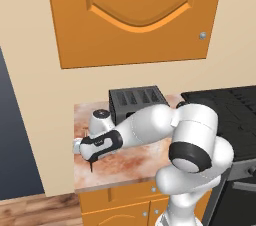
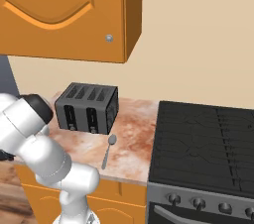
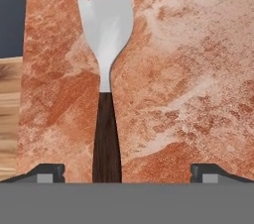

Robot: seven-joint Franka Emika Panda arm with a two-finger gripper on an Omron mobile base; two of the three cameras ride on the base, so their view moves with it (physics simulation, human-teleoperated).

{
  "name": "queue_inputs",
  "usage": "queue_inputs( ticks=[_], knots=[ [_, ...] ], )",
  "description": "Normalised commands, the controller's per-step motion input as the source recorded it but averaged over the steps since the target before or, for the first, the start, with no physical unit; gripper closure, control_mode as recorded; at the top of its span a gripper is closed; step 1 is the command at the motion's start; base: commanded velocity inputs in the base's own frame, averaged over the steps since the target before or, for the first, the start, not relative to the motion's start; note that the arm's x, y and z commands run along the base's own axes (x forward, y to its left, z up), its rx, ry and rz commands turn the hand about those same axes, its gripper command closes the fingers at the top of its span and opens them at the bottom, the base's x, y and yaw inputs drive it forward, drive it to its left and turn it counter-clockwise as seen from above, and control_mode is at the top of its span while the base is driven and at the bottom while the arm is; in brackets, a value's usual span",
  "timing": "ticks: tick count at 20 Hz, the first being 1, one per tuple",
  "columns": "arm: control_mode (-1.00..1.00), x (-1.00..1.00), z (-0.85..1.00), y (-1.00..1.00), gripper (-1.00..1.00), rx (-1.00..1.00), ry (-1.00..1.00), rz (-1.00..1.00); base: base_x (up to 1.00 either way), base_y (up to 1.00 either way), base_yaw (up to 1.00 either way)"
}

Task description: Take the fork and place it on the left side of the plate. Then take the spoon and place it on the right side of the plate. Make sure they're directly next to the plate.

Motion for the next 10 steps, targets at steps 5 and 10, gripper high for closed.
queue_inputs(
  ticks=[5, 10],
  knots=[
    [-1.0, 0.1, -0.06, 0.0, -1.0, -0.02, 0.0, 0.0, 0.0, 0.0, 0.0],
    [-1.0, 0.24, 0.0, 0.0, -1.0, -0.03, 0.0, 0.0, 0.0, 0.0, 0.0]
  ],
)
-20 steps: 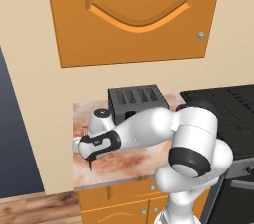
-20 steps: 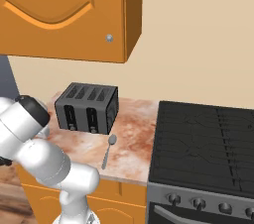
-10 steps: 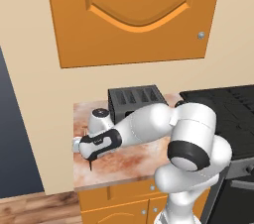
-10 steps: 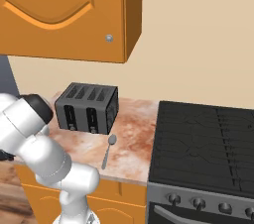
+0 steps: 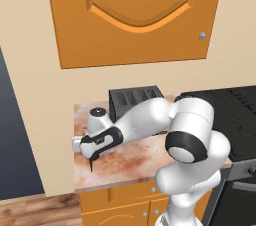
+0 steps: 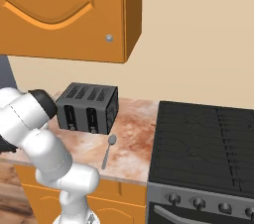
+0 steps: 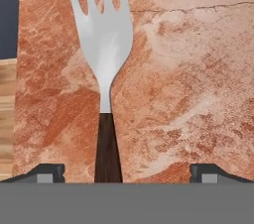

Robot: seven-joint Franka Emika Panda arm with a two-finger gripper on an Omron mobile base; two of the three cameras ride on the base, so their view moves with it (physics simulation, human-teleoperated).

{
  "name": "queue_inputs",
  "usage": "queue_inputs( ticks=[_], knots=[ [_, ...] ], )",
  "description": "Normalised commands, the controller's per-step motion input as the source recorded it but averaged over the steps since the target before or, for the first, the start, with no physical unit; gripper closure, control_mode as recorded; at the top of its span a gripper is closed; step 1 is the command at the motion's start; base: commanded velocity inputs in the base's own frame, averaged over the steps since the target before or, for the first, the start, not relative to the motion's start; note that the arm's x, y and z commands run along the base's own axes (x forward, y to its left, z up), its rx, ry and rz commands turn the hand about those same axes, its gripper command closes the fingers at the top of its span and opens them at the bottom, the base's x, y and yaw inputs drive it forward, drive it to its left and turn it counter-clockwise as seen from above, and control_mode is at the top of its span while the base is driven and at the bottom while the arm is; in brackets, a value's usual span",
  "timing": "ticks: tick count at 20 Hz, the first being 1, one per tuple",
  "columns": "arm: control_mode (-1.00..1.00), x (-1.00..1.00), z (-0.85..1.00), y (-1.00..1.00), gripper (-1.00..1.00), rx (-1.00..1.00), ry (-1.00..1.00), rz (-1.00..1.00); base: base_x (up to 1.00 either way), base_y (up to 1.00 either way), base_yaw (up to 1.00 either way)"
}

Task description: Take the fork and place it on the left side of the plate. Then take the spoon and place it on the right side of the plate. Make sure they're directly next to the plate.

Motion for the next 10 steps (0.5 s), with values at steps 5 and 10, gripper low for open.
queue_inputs(
  ticks=[5, 10],
  knots=[
    [-1.0, 0.31, 0.0, 0.0, -1.0, -0.02, 0.0, 0.0, 0.0, 0.0, 0.0],
    [-1.0, 0.23, -0.08, 0.08, -1.0, -0.03, 0.0, 0.0, 0.0, 0.0, 0.0]
  ],
)
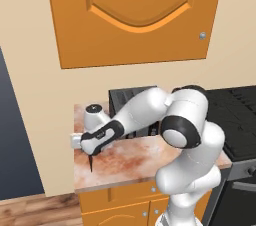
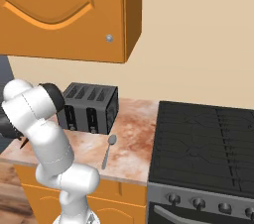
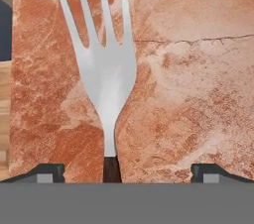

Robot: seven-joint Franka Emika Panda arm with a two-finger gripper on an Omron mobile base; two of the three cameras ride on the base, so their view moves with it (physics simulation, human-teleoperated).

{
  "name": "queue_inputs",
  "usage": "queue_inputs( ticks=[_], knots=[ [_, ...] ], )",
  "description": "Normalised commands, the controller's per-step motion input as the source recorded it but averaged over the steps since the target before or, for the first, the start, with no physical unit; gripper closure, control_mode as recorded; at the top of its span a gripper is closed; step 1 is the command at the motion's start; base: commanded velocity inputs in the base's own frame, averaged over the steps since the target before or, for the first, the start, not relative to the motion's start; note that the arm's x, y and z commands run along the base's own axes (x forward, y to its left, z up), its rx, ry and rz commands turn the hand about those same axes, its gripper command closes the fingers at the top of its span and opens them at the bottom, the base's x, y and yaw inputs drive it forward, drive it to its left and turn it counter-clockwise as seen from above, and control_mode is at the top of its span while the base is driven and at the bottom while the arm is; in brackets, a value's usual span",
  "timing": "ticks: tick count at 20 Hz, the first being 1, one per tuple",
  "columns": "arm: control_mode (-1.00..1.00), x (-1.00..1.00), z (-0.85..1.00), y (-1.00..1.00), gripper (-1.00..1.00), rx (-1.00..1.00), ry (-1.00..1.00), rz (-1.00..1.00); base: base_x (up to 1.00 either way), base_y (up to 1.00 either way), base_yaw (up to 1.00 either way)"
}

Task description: Take the fork and place it on the left side of the plate. Then take the spoon and place it on the right side of the plate. Make sure they're directly next to the plate.

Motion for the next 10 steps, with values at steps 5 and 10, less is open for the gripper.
queue_inputs(
  ticks=[5, 10],
  knots=[
    [-1.0, 0.22, -0.19, 0.28, -1.0, -0.03, 0.0, 0.0, 0.0, 0.0, 0.0],
    [-1.0, 0.25, -0.22, 0.07, -1.0, -0.02, 0.0, 0.0, 0.0, 0.0, 0.0]
  ],
)
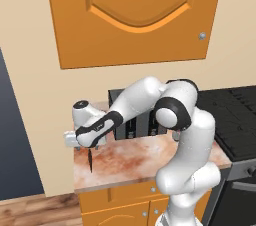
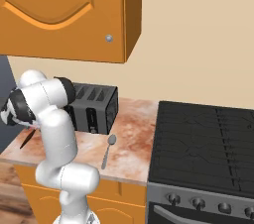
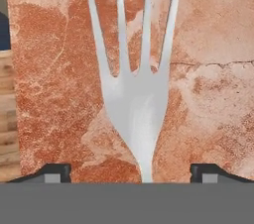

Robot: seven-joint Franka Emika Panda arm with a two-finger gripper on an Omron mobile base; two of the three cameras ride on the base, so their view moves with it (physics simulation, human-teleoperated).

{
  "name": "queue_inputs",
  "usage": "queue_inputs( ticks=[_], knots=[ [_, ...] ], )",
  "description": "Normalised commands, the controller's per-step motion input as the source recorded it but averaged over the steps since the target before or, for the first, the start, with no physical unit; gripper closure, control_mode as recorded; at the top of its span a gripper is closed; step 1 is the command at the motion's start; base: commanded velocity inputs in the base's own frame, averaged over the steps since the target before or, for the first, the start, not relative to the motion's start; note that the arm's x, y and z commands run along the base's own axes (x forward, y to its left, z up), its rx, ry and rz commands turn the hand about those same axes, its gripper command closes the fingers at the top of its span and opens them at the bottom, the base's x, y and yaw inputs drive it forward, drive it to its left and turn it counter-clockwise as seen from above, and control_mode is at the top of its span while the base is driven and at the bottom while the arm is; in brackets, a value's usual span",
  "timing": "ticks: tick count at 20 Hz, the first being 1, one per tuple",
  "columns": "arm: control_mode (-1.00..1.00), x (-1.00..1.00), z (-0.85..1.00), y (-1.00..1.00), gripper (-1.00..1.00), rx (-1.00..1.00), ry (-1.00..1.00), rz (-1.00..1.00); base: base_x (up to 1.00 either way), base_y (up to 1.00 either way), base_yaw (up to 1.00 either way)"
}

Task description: Take the fork and place it on the left side of the plate. Then take the spoon and place it on the right side of the plate. Make sure they're directly next to the plate.

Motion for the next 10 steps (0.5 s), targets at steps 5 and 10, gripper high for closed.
queue_inputs(
  ticks=[5, 10],
  knots=[
    [-1.0, 0.01, -0.42, 0.0, -1.0, 0.0, 0.0, 0.0, 0.0, 0.0, 0.0],
    [-1.0, -0.14, -0.79, -0.05, -1.0, 0.0, 0.01, 0.0, 0.0, 0.0, 0.0]
  ],
)
